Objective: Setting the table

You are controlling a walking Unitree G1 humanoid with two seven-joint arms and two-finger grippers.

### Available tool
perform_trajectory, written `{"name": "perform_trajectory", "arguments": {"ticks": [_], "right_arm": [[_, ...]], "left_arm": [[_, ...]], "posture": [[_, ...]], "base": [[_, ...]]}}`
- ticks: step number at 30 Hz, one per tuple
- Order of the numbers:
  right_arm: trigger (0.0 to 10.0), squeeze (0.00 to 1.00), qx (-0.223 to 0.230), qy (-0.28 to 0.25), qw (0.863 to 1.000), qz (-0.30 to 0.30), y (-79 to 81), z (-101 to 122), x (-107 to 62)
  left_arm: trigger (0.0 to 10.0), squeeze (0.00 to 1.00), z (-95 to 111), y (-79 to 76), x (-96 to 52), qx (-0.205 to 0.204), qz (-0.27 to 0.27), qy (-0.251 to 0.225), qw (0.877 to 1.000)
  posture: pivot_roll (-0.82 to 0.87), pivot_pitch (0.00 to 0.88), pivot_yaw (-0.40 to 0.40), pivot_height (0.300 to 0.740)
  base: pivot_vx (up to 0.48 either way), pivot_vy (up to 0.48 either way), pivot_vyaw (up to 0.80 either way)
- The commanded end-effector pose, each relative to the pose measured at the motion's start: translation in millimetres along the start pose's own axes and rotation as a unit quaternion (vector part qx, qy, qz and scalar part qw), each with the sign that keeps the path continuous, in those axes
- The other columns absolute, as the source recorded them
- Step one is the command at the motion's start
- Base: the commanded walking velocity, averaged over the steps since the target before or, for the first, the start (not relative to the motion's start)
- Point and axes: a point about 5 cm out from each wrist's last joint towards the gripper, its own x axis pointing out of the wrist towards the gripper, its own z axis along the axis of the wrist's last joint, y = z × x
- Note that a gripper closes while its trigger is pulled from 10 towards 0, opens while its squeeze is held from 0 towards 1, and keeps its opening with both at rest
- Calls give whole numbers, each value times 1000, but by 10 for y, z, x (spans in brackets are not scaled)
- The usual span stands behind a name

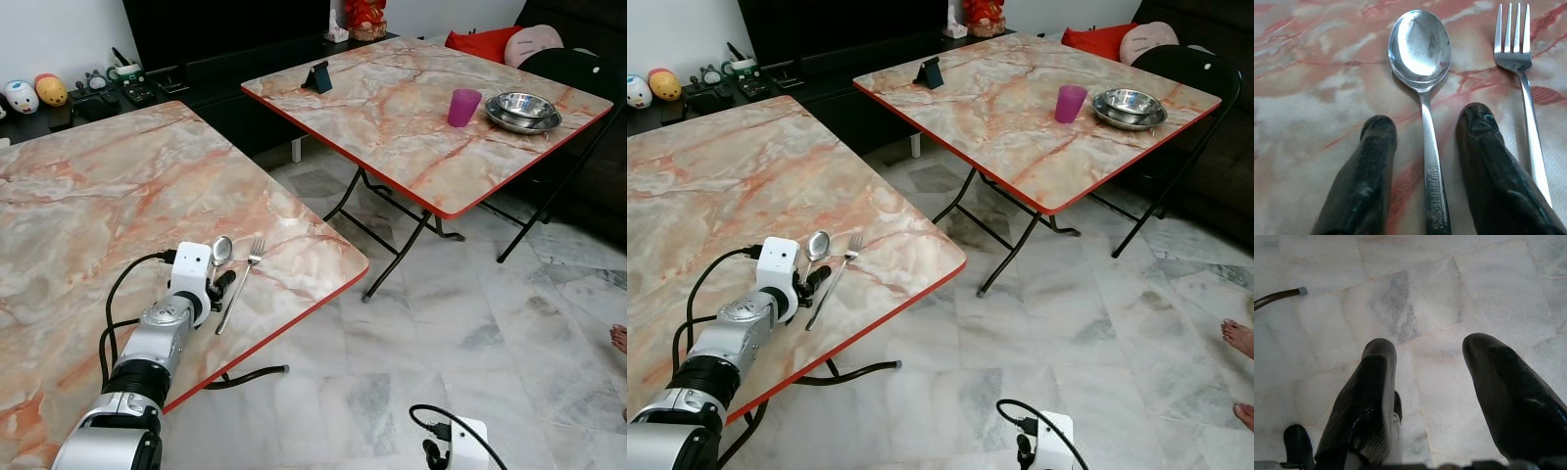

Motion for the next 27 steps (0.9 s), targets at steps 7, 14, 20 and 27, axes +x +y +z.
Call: {"name": "perform_trajectory", "arguments": {"ticks": [7, 14, 20, 27], "right_arm": [[10000, 0, -5, -1, 1000, 3, 45, -4, -2], [10000, 0, -4, 0, 1000, 4, 56, 3, 2], [10000, 0, -3, 4, 1000, 4, 44, 13, 9], [10000, 0, -5, 4, 1000, 4, 35, 37, 19]], "left_arm": [[0, 0, -182, -97, -6, -4, -19, 36, 999], [0, 0, -161, -124, 0, -4, -22, 29, 999], [0, 0, -143, -138, 2, -5, -25, 22, 999], [0, 0, -135, -148, -2, 2, -26, 14, 1000]], "posture": [[48, 0, -40, 740], [45, 0, -39, 740], [45, 0, -38, 740], [43, 0, -36, 740]], "base": [[0, 0, 0], [0, 0, 0], [0, 0, 0], [0, 0, 0]]}}
